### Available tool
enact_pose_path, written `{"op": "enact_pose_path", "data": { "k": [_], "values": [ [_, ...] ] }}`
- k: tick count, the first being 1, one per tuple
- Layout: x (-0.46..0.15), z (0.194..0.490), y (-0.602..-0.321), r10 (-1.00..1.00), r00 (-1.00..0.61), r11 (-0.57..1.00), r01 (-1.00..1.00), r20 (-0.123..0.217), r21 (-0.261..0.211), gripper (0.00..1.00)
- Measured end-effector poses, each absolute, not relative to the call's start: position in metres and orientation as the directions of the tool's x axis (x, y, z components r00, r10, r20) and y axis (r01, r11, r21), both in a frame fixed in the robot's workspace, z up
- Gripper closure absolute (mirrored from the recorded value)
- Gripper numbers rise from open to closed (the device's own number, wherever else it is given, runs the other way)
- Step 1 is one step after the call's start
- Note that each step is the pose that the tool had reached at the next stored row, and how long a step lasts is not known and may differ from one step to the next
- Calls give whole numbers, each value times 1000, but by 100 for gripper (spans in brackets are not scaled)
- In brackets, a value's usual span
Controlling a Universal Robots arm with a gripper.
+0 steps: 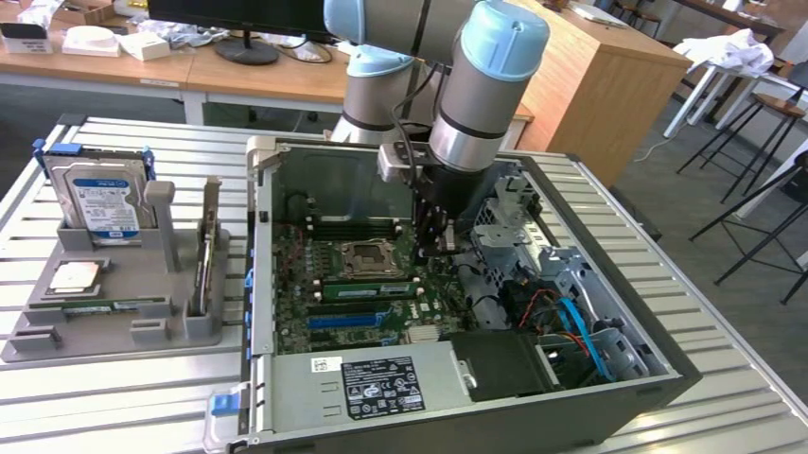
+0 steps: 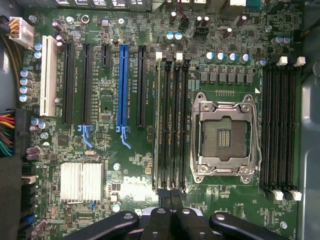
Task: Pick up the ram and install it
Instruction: 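Press down the ram until it locks into place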
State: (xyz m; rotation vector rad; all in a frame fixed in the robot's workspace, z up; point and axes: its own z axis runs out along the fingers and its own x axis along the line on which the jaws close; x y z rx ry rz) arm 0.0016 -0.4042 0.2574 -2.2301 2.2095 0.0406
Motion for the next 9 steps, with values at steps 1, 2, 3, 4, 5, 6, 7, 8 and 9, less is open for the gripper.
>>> {"op": "enact_pose_path", "data": {
  "k": [1,2,3,4,5,6,7,8,9],
  "values": [
    [2,257,-404,-1000,9,-9,-1000,-20,17,90],
    [2,257,-404,-1000,9,-9,-1000,-20,17,90],
    [2,257,-404,-1000,9,-9,-1000,-20,17,90],
    [2,257,-404,-1000,9,-9,-1000,-20,17,90],
    [2,257,-404,-1000,9,-9,-1000,-20,17,90],
    [2,257,-404,-1000,9,-9,-1000,-20,17,90],
    [2,257,-405,-1000,9,-9,-1000,-20,17,90],
    [2,257,-406,-1000,9,-9,-1000,-20,17,90],
    [2,257,-406,-1000,9,-9,-1000,-20,17,90]
  ]
}}
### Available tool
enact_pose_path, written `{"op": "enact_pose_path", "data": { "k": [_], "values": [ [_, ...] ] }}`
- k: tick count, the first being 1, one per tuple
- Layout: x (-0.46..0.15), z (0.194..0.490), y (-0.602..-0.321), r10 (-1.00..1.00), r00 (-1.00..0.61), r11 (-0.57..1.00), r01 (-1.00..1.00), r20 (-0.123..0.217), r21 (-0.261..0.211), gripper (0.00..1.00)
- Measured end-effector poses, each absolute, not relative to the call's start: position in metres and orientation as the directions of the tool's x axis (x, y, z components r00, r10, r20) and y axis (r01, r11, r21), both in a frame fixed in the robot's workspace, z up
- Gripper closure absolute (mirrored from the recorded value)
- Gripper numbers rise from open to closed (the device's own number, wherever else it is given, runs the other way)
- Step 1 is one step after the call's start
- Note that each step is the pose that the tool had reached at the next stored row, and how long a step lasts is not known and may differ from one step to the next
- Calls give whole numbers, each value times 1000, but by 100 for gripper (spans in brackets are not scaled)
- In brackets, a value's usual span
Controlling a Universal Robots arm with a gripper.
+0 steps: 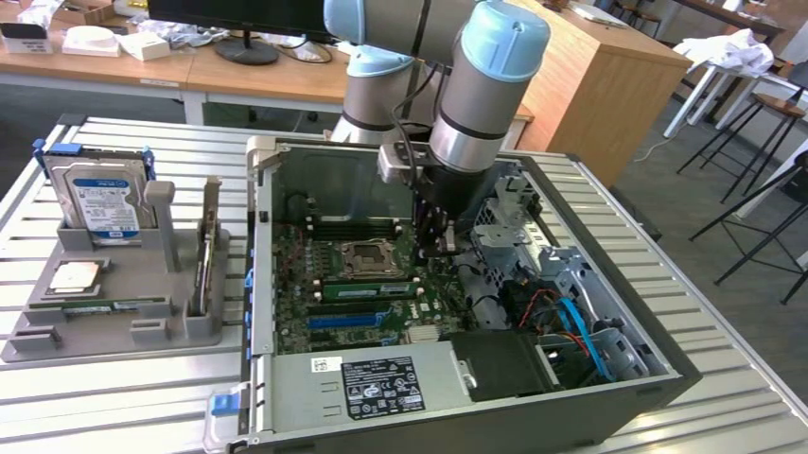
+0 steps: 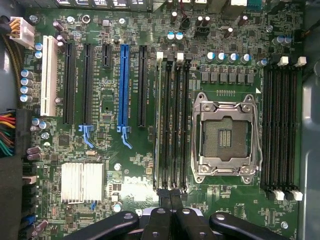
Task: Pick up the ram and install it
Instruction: 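Press down the ram until it locks into place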
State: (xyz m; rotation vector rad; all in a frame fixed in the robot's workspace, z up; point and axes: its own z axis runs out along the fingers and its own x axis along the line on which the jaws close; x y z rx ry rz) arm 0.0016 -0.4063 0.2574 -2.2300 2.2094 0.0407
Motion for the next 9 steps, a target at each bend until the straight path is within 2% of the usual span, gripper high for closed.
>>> {"op": "enact_pose_path", "data": {
  "k": [9],
  "values": [
    [2,256,-415,-1000,9,-9,-1000,-20,17,90]
  ]
}}
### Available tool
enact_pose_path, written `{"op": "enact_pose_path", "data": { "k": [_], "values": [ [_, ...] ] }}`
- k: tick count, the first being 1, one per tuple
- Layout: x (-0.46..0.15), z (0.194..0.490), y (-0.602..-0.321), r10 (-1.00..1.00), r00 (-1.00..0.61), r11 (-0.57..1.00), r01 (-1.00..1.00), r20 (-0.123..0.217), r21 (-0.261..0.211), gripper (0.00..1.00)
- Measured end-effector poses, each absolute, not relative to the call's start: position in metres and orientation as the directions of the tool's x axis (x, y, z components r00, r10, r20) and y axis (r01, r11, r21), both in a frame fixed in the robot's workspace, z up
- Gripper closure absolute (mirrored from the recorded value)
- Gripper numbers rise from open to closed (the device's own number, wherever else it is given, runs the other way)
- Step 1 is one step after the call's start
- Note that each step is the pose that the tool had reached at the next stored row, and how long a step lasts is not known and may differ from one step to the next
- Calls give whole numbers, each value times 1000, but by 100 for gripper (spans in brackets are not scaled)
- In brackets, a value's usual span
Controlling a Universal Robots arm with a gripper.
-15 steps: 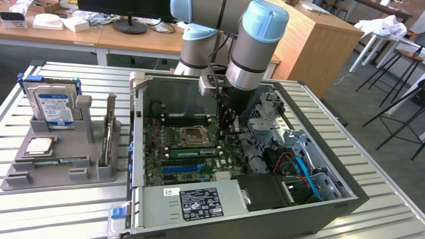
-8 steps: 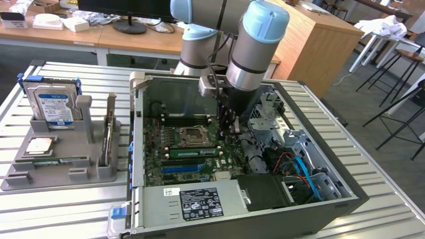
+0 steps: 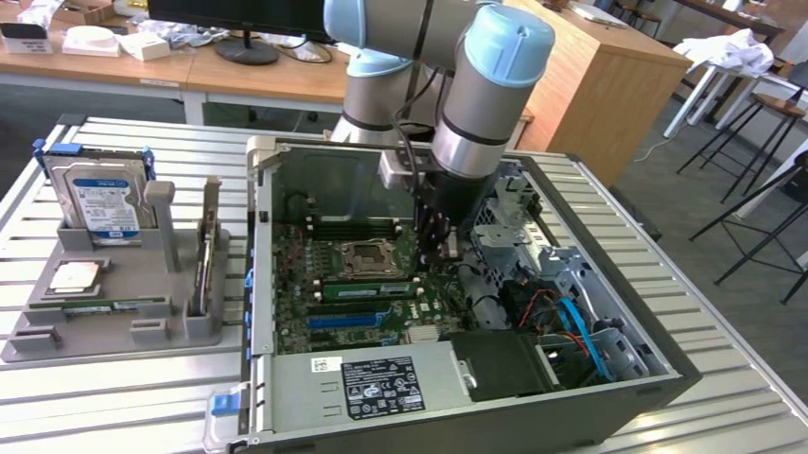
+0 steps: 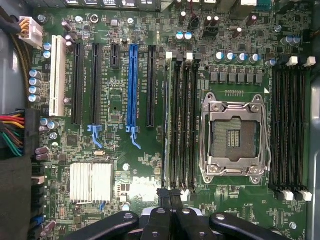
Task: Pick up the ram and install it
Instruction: 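Press down the ram until it locks into place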
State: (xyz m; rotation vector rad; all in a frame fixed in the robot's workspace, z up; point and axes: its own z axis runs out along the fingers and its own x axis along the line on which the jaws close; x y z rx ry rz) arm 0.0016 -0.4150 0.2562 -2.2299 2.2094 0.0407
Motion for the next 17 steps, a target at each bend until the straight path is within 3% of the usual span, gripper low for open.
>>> {"op": "enact_pose_path", "data": {
  "k": [17],
  "values": [
    [2,245,-415,-1000,9,-9,-1000,-20,16,90]
  ]
}}
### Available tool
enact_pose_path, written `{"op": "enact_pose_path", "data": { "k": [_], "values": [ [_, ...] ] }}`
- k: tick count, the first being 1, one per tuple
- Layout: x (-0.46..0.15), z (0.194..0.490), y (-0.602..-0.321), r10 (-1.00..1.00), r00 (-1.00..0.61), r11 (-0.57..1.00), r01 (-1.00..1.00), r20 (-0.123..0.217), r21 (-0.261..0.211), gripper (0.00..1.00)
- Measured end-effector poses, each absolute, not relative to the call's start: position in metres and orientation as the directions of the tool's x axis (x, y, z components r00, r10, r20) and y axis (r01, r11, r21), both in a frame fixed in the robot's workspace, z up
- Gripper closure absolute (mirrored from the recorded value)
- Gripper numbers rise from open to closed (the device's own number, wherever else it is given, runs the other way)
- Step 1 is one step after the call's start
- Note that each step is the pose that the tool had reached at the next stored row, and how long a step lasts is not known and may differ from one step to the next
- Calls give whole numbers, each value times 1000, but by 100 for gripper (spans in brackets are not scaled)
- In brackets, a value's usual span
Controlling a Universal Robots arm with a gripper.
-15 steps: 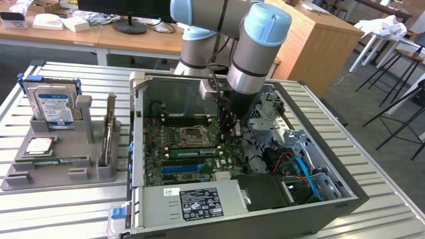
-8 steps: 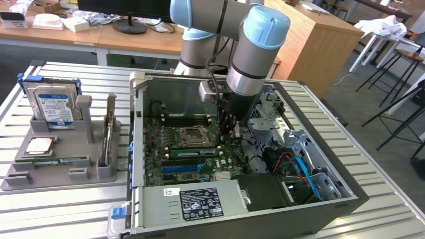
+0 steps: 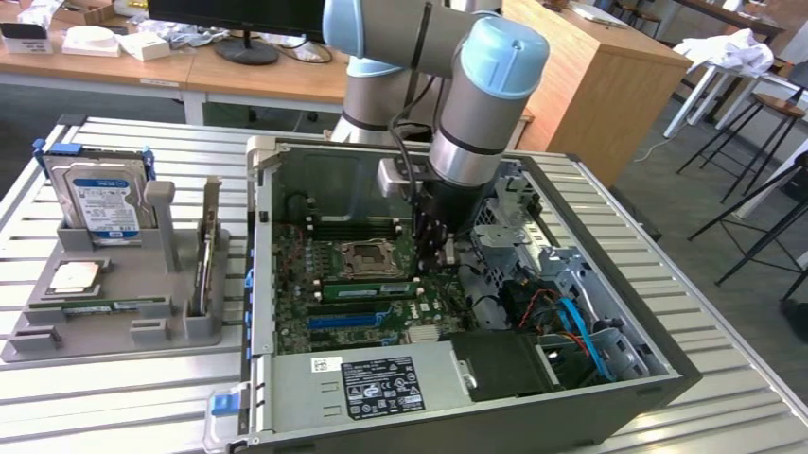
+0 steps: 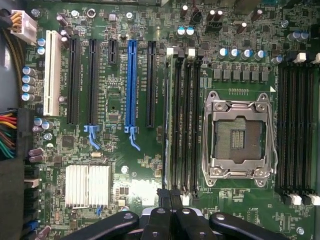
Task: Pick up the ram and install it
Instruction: 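Press down the ram until it locks into place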
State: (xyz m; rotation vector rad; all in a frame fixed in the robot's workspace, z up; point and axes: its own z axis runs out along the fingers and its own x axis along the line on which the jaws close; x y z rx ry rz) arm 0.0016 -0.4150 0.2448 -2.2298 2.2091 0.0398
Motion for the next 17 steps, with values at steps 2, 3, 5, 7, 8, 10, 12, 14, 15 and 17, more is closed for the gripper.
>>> {"op": "enact_pose_path", "data": {
  "k": [2,3,5,7,8,10,12,14,15,17],
  "values": [
    [2,244,-415,-1000,9,-10,-1000,-20,16,90],
    [2,243,-415,-1000,9,-9,-1000,-20,16,90],
    [2,242,-415,-1000,9,-9,-1000,-20,16,90],
    [2,241,-415,-1000,9,-9,-1000,-20,16,90],
    [2,240,-415,-1000,9,-9,-1000,-20,16,90],
    [2,239,-415,-1000,9,-9,-1000,-20,16,90],
    [2,238,-415,-1000,9,-9,-1000,-20,16,90],
    [2,236,-415,-1000,9,-9,-1000,-20,16,90],
    [2,236,-415,-1000,9,-9,-1000,-20,16,90],
    [2,235,-415,-1000,9,-9,-1000,-20,16,90]
  ]
}}
